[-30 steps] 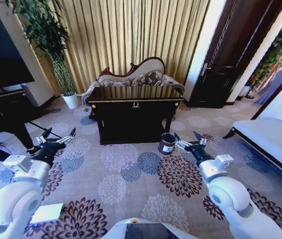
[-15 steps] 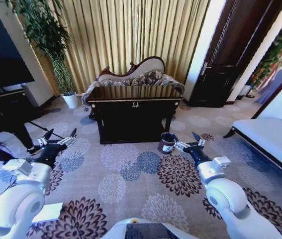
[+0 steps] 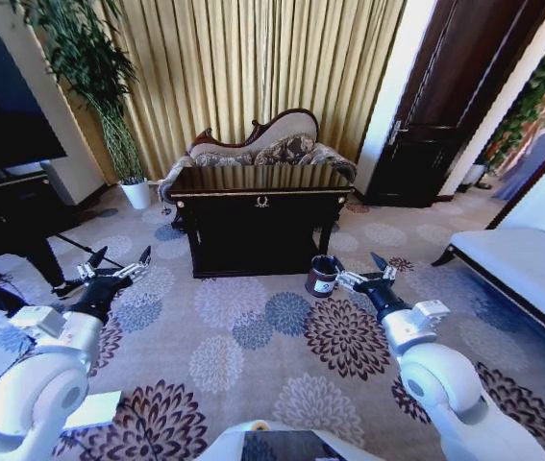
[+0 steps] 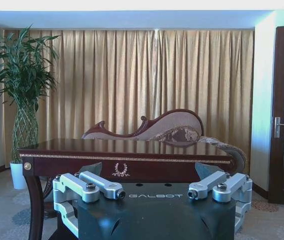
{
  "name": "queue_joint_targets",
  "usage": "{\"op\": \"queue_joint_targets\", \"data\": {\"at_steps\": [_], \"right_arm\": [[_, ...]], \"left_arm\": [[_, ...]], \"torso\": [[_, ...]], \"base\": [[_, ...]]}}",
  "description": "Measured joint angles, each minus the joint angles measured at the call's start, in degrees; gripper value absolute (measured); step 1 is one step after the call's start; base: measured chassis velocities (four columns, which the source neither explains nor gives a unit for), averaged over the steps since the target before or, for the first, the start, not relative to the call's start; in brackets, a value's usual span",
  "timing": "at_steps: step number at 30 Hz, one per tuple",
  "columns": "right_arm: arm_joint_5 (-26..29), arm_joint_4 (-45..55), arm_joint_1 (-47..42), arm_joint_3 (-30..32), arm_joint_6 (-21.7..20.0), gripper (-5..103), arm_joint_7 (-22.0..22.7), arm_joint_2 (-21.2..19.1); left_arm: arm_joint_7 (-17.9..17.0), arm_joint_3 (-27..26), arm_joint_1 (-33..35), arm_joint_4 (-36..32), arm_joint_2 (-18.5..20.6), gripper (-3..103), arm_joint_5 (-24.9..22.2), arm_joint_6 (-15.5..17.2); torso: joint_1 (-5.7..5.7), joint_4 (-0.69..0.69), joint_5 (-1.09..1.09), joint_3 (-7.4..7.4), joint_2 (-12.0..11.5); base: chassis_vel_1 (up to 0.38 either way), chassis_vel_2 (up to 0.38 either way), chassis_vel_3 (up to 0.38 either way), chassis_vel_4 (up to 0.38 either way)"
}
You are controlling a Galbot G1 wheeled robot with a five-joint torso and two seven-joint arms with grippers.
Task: Move to the front of the table and place the trash on the table into the trash bin.
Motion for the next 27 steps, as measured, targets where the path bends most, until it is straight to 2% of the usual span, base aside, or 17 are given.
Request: {"op": "queue_joint_targets", "data": {"at_steps": [8, 27], "right_arm": [[-0.1, -0.1, 0.0, 0.1, 0.0, 100, 0.7, 0.2], [-0.3, -0.1, 0.0, 0.2, 0.0, 100, 0.9, 0.2]], "left_arm": [[-1.2, -0.2, -0.1, 0.3, -0.4, 100, 1.3, 0.3], [-1.4, -0.4, -0.1, 0.1, -0.4, 100, 1.4, 0.5]], "torso": [[0.00, 0.00, 0.00, 0.00, 0.0], [0.00, 0.00, 0.00, 0.00, 0.0]], "base": [[0.000, 0.000, 0.000, 0.000], [0.000, 0.000, 0.000, 0.000]]}}
